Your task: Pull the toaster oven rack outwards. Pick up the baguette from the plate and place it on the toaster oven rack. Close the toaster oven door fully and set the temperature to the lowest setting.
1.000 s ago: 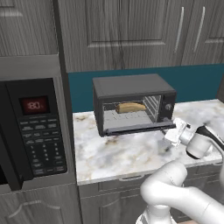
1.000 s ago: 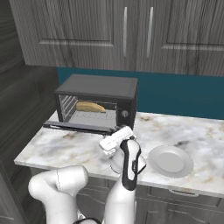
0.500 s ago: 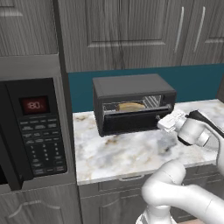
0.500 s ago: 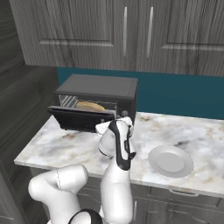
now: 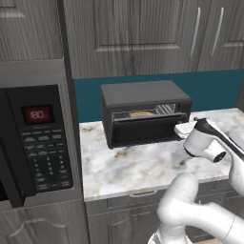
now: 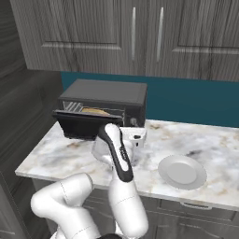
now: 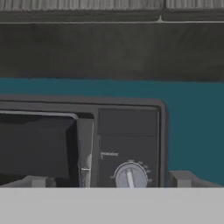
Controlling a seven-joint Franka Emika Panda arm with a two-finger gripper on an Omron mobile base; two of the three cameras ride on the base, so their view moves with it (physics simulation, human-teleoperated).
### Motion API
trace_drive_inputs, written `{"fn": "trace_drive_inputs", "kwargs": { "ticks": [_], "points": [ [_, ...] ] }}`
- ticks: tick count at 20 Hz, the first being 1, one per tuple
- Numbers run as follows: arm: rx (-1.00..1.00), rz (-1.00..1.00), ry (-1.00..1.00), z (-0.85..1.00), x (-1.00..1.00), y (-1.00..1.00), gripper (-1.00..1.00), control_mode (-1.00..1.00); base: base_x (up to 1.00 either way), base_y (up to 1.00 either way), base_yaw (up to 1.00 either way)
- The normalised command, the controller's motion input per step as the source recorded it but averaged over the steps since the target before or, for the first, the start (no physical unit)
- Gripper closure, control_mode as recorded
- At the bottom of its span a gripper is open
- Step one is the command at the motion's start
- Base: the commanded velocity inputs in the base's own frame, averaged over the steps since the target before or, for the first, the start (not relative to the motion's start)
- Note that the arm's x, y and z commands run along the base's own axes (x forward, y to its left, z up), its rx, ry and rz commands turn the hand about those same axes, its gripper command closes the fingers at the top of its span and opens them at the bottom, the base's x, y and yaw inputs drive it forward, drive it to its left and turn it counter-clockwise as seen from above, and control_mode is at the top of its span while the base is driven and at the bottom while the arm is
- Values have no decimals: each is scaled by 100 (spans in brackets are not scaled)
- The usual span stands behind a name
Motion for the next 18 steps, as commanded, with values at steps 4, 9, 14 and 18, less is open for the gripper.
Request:
{"fn": "trace_drive_inputs", "kwargs": {
  "ticks": [4,9,14,18],
  "points": [
    [-1,-70,0,0,9,61,-100,-100,0,0,0],
    [-8,-60,2,0,50,90,-100,-100,0,0,0],
    [-3,-40,20,22,74,43,-100,-100,0,0,0],
    [-8,-27,23,24,64,76,-100,-100,0,0,0]
  ]
}}
